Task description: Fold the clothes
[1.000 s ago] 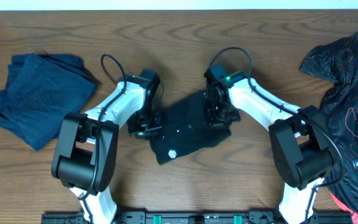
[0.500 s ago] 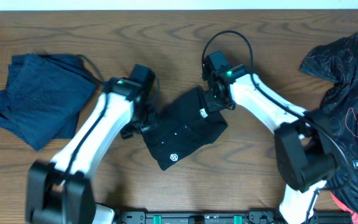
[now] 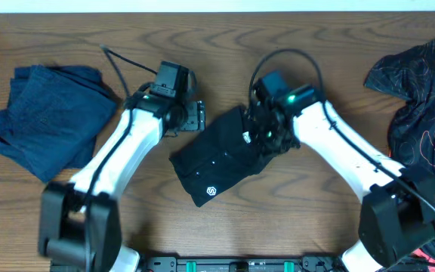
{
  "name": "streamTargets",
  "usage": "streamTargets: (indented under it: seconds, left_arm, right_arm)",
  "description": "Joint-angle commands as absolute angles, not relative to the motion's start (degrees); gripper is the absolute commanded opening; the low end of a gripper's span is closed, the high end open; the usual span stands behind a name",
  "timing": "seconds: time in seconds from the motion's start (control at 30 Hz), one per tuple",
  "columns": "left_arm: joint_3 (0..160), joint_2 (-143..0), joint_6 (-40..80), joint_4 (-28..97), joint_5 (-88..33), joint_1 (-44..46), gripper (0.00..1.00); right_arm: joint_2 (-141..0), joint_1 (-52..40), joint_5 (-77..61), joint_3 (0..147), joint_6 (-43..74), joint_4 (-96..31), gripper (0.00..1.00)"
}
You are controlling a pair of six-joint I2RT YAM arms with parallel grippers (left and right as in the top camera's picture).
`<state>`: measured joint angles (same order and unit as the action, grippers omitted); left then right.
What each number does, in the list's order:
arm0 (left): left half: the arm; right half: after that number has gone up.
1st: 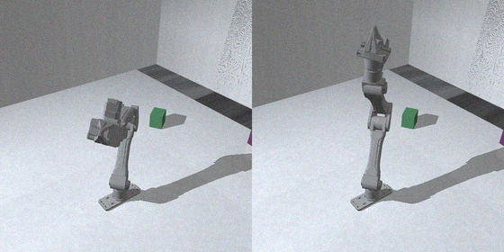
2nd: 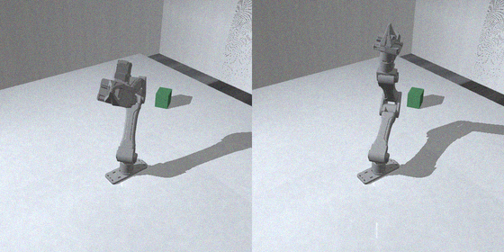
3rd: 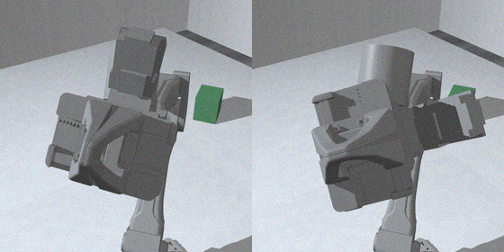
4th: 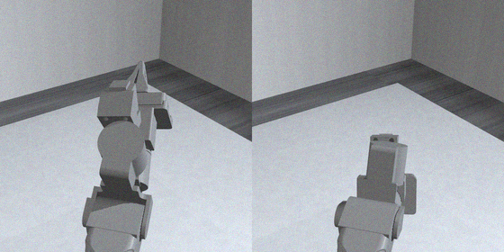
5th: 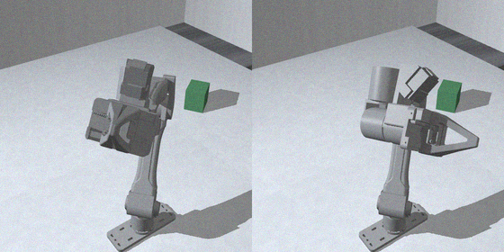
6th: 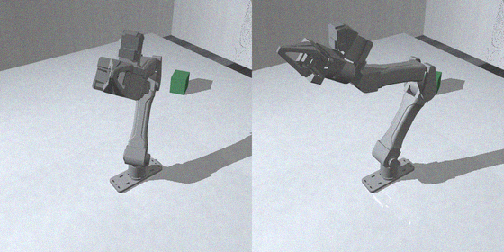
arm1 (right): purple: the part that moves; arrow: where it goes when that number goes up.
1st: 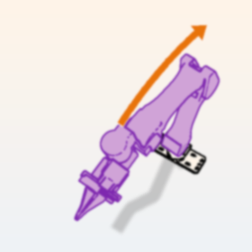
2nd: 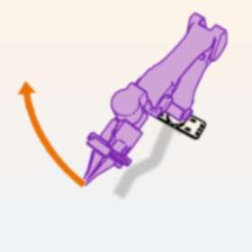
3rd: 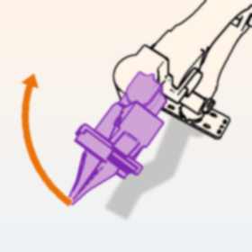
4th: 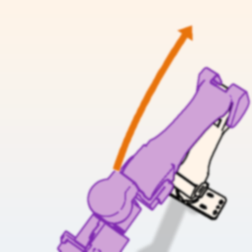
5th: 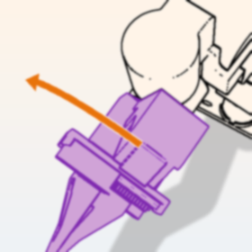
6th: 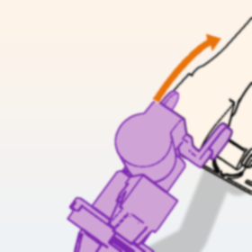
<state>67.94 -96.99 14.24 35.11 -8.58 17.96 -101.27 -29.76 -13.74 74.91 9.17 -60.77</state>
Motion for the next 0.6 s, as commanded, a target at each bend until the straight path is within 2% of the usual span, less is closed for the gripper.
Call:
streamTargets:
  seconds: [0.0,0.3,0.47,0.57]
  left_arm:
    - [67.8,-101.9,11.6,35.7,-13.7,17.4,0.80]
    - [67.8,-108.5,11.6,43.0,-17.2,17.4,0.80]
    - [67.8,-109.0,13.4,50.2,-17.6,17.4,0.68]
    - [67.8,-109.0,16.5,53.6,-17.6,17.4,0.64]
  right_arm:
    - [-102.0,-31.2,-19.8,70.2,9.8,-58.3,0.14]
    - [-102.0,-31.8,-20.4,59.7,11.4,-43.4,0.18]
    - [-102.4,-31.5,-13.6,57.3,12.8,-35.2,0.22]
    - [-103.0,-30.6,-9.8,57.3,12.7,-30.0,0.24]
